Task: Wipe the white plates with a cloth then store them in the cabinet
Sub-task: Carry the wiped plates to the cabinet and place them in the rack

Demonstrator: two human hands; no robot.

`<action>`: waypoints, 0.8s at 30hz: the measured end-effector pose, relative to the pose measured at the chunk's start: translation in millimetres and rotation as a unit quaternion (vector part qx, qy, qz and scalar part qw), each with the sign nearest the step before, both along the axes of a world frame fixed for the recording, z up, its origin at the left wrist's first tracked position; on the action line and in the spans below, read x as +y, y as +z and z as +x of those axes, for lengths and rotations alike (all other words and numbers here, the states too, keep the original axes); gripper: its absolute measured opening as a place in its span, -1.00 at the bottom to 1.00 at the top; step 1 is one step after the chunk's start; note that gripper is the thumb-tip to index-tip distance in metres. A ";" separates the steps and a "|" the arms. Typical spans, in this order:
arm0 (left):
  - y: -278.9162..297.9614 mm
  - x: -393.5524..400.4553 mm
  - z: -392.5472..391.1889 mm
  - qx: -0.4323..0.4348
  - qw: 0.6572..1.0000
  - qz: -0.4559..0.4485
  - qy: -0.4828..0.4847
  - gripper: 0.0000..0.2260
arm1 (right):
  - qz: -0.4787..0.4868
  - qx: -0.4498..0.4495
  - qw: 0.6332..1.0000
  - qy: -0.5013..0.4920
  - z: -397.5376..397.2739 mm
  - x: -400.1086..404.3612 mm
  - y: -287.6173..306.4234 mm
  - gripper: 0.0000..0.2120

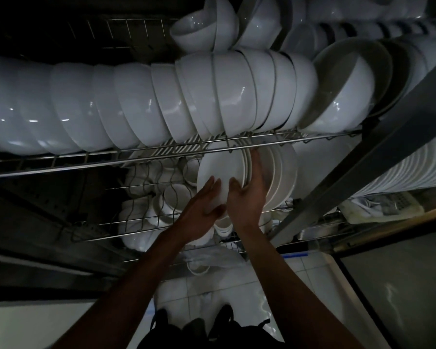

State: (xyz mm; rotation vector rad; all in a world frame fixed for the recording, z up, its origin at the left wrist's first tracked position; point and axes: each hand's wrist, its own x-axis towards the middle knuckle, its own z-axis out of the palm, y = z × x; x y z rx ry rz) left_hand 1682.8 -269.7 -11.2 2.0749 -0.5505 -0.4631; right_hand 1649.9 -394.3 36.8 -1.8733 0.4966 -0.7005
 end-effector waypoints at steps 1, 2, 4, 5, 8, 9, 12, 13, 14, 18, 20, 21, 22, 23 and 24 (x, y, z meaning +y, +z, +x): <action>-0.8 0.9 0.6 -0.002 1.000 -0.002 0.001 -0.36 | -0.004 -0.001 1.000 0.000 0.6 0.0 -0.5 -0.23; -1.6 1.4 0.5 -0.005 1.000 -0.003 0.003 -0.34 | -0.007 -0.001 1.000 0.000 0.9 0.1 -0.9 -0.23; -3.7 1.9 -0.2 -0.013 1.000 -0.007 0.008 -0.32 | -0.014 0.001 1.000 0.000 -0.2 1.2 -0.5 -0.22; -4.8 2.1 -0.6 -0.014 1.000 -0.015 0.013 -0.33 | -0.021 0.002 1.000 0.001 -1.4 2.2 0.2 -0.22; -6.6 4.1 -0.6 -0.007 0.998 -0.045 0.035 -0.36 | -0.050 0.004 0.999 0.006 -5.3 4.6 2.5 -0.19; -6.8 4.7 0.1 -0.008 0.998 -0.042 0.036 -0.37 | -0.060 0.003 0.998 0.009 -6.0 4.7 3.1 -0.18; -5.9 5.4 1.1 -0.005 0.999 -0.027 0.036 -0.38 | -0.091 0.011 0.996 0.011 -6.2 2.0 3.6 -0.17; -5.3 5.0 1.1 -0.002 0.999 -0.024 0.040 -0.38 | -0.105 0.022 0.994 0.011 -6.1 0.8 2.9 -0.17; -4.9 4.8 0.9 0.004 0.999 -0.023 0.046 -0.39 | -0.123 0.038 0.992 0.013 -6.5 0.3 2.0 -0.16; -1.7 3.2 -0.7 0.025 0.995 -0.044 0.085 -0.41 | -0.172 0.080 0.981 0.027 -8.2 -1.4 -1.8 -0.14; -1.5 2.9 -1.0 0.016 0.996 -0.035 0.086 -0.43 | -0.193 0.093 0.976 0.032 -8.4 -2.7 -2.7 -0.15; -1.7 2.5 -1.5 0.009 0.996 -0.028 0.087 -0.43 | -0.209 0.103 0.972 0.034 -8.6 -3.6 -2.9 -0.16; -2.1 2.0 -1.7 0.000 0.996 -0.023 0.091 -0.45 | -0.225 0.112 0.967 0.035 -8.9 -4.5 -2.9 -0.17; -2.6 1.5 -1.9 -0.010 0.995 -0.020 0.099 -0.47 | -0.240 0.120 0.963 0.035 -9.3 -5.4 -2.7 -0.19; -3.4 1.1 -2.4 -0.020 0.994 -0.018 0.108 -0.48 | -0.252 0.126 0.959 0.034 -10.0 -6.0 -2.4 -0.20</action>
